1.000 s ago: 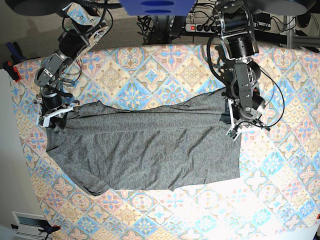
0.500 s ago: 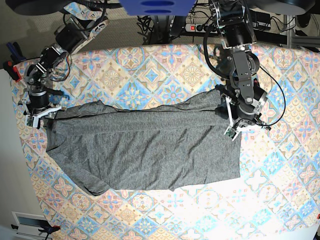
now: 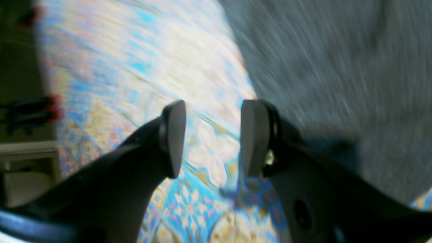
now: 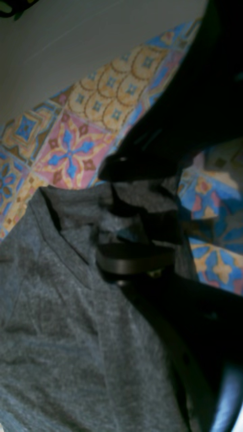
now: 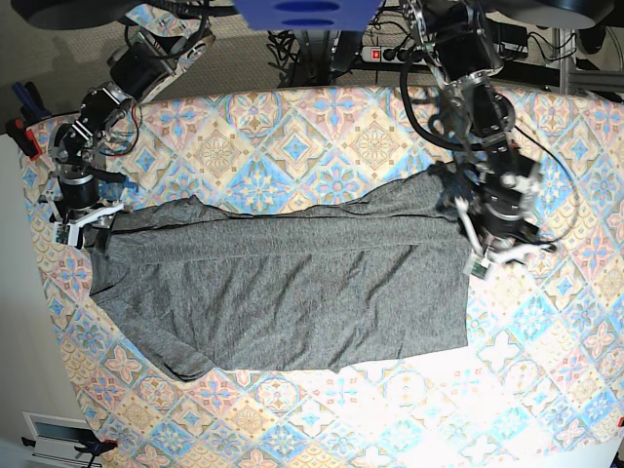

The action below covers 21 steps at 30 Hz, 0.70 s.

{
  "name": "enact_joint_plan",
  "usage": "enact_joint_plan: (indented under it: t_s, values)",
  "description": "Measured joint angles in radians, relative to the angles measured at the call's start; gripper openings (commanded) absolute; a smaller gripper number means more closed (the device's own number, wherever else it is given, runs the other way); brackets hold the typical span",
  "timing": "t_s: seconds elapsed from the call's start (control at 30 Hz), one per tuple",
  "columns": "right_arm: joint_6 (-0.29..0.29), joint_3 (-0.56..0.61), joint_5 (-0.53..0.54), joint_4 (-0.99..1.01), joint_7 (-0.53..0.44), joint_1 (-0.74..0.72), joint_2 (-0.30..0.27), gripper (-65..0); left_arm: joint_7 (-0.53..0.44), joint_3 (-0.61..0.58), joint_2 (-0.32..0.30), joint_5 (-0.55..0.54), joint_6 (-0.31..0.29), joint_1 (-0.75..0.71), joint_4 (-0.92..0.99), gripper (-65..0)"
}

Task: Layout the t-shirt on the table in an organized manner, then fold the t-shirt properly
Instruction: 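Release the shirt with both grippers and raise them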

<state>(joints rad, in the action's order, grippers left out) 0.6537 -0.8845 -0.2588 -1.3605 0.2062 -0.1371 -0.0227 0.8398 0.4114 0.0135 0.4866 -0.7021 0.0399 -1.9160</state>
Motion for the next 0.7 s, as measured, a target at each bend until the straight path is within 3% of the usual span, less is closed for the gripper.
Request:
enact_joint_plan:
  t_s: [0.1, 0.23, 0.5, 0.7]
  values:
    - [-0.002, 0.006, 0.0, 0.0, 0.01, -0.008, -0.003, -37.0, -0.001, -0.002, 0.001, -0.074, -0.005, -0.002, -0.021, -38.2]
    - [0.008, 0.099, -0.003, 0.008, 0.122, -0.085, -0.044, -37.0, 0.007, -0.006, 0.003, -0.102, -0.003, -0.002, -0.021, -38.2]
    - [-0.002, 0.199, -0.004, 0.094, 0.147, -0.207, -0.121, -37.0, 0.006, -0.006, -0.007, -0.117, -0.006, 0.103, 0.092, -37.8]
    - [-0.001, 0.237, 0.003, 0.379, 0.034, -0.312, -0.192, -37.0, 0.056, -0.005, -0.053, -0.124, -0.001, 0.233, 0.322, -37.8]
